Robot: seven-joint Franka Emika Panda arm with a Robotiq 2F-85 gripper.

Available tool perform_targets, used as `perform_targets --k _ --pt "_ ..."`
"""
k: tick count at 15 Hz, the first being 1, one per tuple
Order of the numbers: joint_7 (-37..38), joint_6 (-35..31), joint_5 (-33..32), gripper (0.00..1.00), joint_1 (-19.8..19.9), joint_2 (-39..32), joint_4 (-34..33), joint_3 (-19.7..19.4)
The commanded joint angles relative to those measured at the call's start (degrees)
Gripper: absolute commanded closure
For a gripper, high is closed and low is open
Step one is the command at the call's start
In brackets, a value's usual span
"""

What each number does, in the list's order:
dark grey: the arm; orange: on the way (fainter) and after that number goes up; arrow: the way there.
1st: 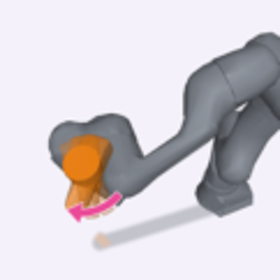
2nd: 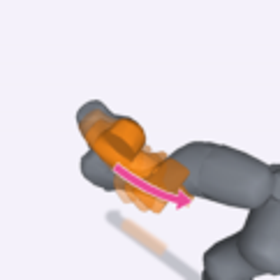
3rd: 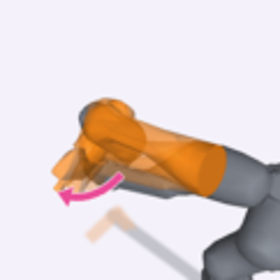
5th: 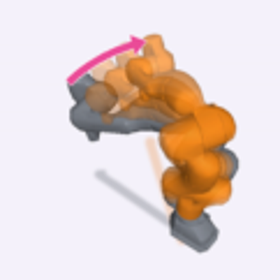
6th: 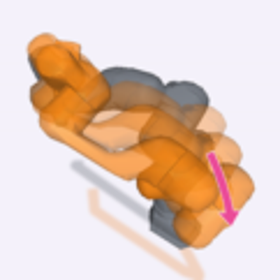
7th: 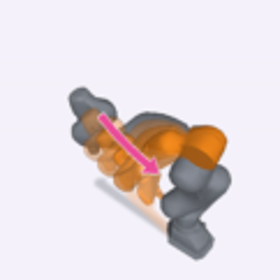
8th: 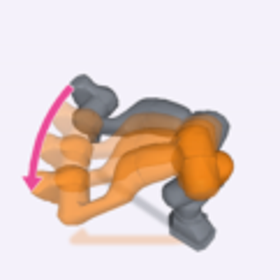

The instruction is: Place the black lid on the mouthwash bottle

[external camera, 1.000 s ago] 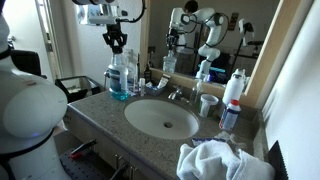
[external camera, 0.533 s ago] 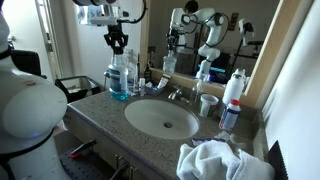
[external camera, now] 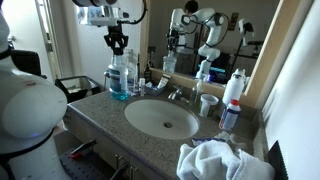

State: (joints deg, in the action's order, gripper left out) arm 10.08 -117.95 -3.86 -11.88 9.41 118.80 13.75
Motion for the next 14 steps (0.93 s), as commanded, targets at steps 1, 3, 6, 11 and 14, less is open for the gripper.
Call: perform_targets --k 1,3,6,11,14 --pt "-0.66 1.59 0.3 0.8 0.07 0.72 0.5 -0.11" --pt "-0.6 1.62 0.41 0.8 0.08 0.85 0.53 -0.14" --pt "-0.18 1.0 0.33 0.8 0.17 1.07 0.59 -0.17" --pt "-0.75 1.67 0.8 0.8 0.29 1.11 -0.4 -0.5" --pt "-1.56 2.21 1.58 0.8 0.29 1.17 -1.34 -0.84"
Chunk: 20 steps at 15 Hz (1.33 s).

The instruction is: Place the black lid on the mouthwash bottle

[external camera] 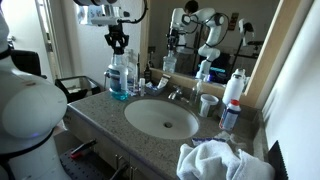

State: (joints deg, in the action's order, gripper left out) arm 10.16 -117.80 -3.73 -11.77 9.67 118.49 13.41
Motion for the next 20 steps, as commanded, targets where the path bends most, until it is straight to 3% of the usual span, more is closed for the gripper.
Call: perform_targets --k 1,7,20 --pt "-1.71 2.56 1.63 0.8 0.16 0.83 -1.39 -0.55" --pt "-2.69 5.22 2.93 0.8 0.1 0.43 -1.84 -0.76" --pt "-2.36 3.98 3.59 0.8 -0.12 -1.23 -2.17 -0.5"
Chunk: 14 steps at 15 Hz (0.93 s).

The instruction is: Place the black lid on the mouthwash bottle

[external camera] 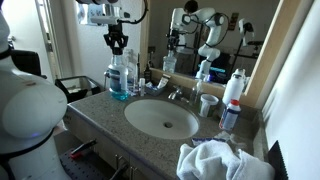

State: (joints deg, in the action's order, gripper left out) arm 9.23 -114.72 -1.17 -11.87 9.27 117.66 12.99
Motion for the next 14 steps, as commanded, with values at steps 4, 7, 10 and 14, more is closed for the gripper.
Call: perform_targets --k 4,7,10,14 --pt "-1.12 0.52 0.81 0.8 0.09 -0.92 -1.28 -0.12" --pt "-1.21 0.7 0.98 0.8 0.08 -1.16 -1.34 -0.13" --pt "-1.29 0.63 1.2 0.8 0.05 -1.41 -1.28 -0.15" --pt "-1.21 -0.25 1.46 0.8 -0.01 -1.68 -1.03 -0.11"
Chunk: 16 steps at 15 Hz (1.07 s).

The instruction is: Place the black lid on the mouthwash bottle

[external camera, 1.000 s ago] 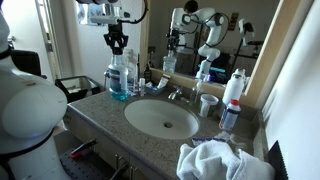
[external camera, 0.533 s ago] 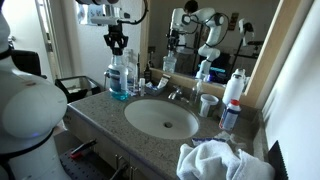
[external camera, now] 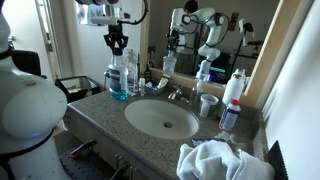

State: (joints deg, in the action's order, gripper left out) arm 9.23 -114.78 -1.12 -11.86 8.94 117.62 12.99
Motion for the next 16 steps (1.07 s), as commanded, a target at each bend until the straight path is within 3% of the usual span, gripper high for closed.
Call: perform_targets --k 1,16 --pt "-1.18 -0.46 1.47 0.8 -0.02 -1.42 -0.98 -0.11" --pt "-0.94 0.12 1.08 0.8 0.08 -3.48 -2.26 -0.13"
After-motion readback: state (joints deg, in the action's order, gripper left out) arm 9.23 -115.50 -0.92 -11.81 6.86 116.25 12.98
